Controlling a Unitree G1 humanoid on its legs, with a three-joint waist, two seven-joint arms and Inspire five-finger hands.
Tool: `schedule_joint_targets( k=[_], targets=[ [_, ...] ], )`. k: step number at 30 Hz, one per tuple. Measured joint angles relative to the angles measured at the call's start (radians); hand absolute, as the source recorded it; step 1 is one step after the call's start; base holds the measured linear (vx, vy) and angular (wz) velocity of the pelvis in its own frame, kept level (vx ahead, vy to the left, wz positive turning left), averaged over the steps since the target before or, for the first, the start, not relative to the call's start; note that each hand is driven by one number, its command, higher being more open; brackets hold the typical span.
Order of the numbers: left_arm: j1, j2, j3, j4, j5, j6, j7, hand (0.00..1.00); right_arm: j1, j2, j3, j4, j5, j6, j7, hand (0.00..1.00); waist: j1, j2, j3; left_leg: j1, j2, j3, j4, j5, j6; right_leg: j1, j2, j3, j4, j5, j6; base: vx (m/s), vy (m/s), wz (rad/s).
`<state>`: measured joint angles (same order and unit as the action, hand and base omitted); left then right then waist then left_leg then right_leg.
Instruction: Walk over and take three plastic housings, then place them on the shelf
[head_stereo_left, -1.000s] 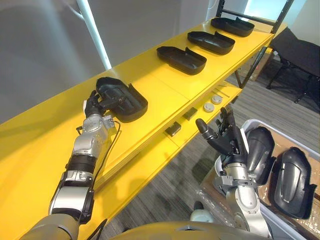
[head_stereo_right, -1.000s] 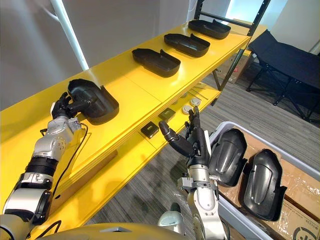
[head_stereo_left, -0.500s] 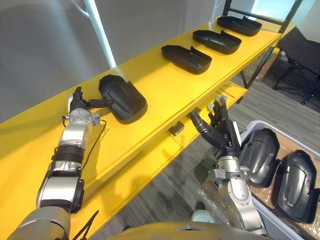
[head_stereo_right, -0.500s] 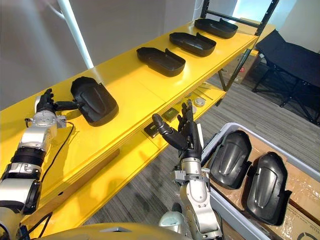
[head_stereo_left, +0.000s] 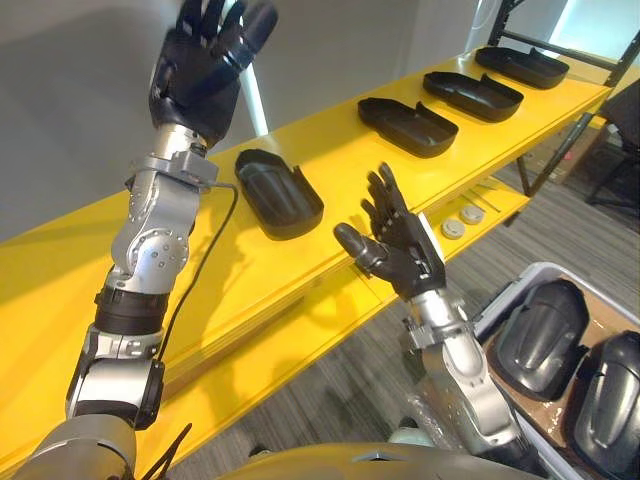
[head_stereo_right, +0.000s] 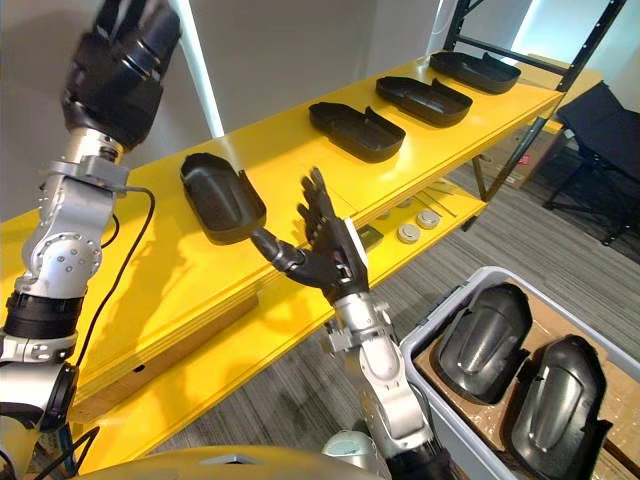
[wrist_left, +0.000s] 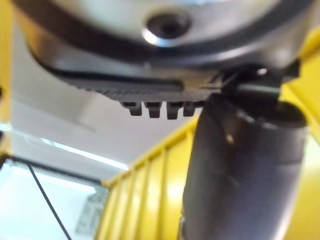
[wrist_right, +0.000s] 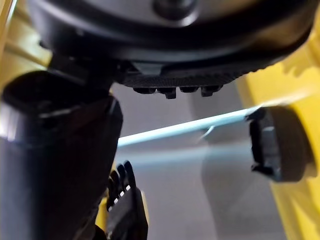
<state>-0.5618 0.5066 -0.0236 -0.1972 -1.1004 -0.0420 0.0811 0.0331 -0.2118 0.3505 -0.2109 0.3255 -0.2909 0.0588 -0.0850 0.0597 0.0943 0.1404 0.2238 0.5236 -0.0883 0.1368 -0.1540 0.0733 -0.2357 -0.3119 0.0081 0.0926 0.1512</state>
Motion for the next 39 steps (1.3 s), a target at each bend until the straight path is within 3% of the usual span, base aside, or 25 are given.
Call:
schedule_joint_targets(
  k=[3,6,7,10,13,17,21,25,28,32,39],
  targets=[
    [0.127,-0.053,0.038,-0.102,0.019,-0.054,0.015,1.0,-0.079,-0.008,0.049,0.001,0.023,0.001,0.067,1.0,0.016,0.025,-0.021,-0.014,0.001,-0.04,0.0,0.009,0.003,0.027,0.0,-0.047,-0.015,-0.001,0.0,-0.02,-0.006,0.38],
    [0.334,-0.171,0.096,-0.21,0.166,-0.087,0.053,1.0,-0.109,-0.007,0.086,0.001,0.036,0.006,0.09,1.0,0.05,0.026,-0.028,-0.034,0.001,-0.083,0.0,0.015,0.004,0.052,0.001,-0.099,-0.033,-0.002,-0.002,-0.02,-0.005,0.45],
    [0.471,-0.237,0.124,-0.265,0.261,-0.088,0.062,1.0,-0.114,-0.002,0.098,0.004,0.04,0.024,0.102,1.0,0.082,0.014,-0.036,-0.053,0.0,-0.106,0.0,0.022,0.007,0.054,0.002,-0.122,-0.036,-0.003,-0.002,-0.01,0.001,0.43],
    [0.702,-0.323,0.141,-0.301,0.452,-0.082,0.063,1.0,-0.154,0.036,0.1,0.071,0.055,0.069,0.131,1.0,0.136,-0.026,-0.051,-0.079,-0.005,-0.166,0.0,0.033,0.011,0.079,0.003,-0.179,-0.048,-0.003,-0.002,0.0,-0.002,0.6],
    [0.84,-0.374,0.14,-0.301,0.536,-0.084,0.064,1.0,-0.223,0.077,0.124,0.157,0.066,0.105,0.128,1.0,0.176,-0.056,-0.057,-0.102,-0.009,-0.217,-0.001,0.035,0.01,0.095,0.003,-0.232,-0.047,-0.014,-0.002,-0.01,0.004,0.53],
    [0.97,-0.418,0.127,-0.301,0.604,-0.099,0.065,1.0,-0.326,0.119,0.193,0.292,0.063,0.128,0.084,1.0,0.225,-0.056,-0.054,-0.125,-0.02,-0.278,-0.001,0.045,0.016,0.122,0.003,-0.292,-0.047,-0.024,0.009,0.0,0.004,0.44],
    [1.053,-0.438,0.084,-0.3,0.602,-0.14,0.059,1.0,-0.419,0.173,0.215,0.488,0.03,0.135,-0.03,1.0,0.27,-0.039,-0.042,-0.135,-0.027,-0.316,-0.001,0.054,0.02,0.144,0.003,-0.334,-0.046,-0.027,0.012,-0.01,0.012,0.31],
    [1.116,-0.441,0.026,-0.299,0.602,-0.162,0.047,1.0,-0.493,0.198,0.21,0.646,-0.036,0.134,-0.161,1.0,0.28,-0.021,-0.03,-0.15,-0.033,-0.341,-0.001,0.059,0.024,0.154,0.003,-0.37,-0.046,-0.028,0.014,-0.01,0.018,0.25],
    [1.12,-0.44,-0.04,-0.264,0.601,-0.178,0.037,1.0,-0.55,0.211,0.185,0.743,-0.088,0.134,-0.273,1.0,0.302,-0.004,-0.014,-0.154,-0.034,-0.343,-0.001,0.063,0.025,0.154,0.003,-0.374,-0.046,-0.028,0.014,-0.02,0.03,0.08],
    [1.119,-0.43,-0.14,-0.212,0.601,-0.186,0.022,1.0,-0.66,0.225,0.104,0.866,-0.125,0.134,-0.408,1.0,0.303,0.022,0.011,-0.172,-0.037,-0.356,0.0,0.071,0.026,0.144,0.002,-0.386,-0.042,-0.028,0.014,-0.01,0.024,0.08],
    [1.036,-0.408,-0.225,-0.146,0.596,-0.199,0.022,1.0,-0.719,0.18,0.011,0.87,-0.159,0.132,-0.458,1.0,0.295,0.045,0.046,-0.209,-0.041,-0.326,0.003,0.089,0.033,0.056,-0.027,-0.342,0.018,-0.037,0.01,0.01,0.028,-0.13]
  ],
)
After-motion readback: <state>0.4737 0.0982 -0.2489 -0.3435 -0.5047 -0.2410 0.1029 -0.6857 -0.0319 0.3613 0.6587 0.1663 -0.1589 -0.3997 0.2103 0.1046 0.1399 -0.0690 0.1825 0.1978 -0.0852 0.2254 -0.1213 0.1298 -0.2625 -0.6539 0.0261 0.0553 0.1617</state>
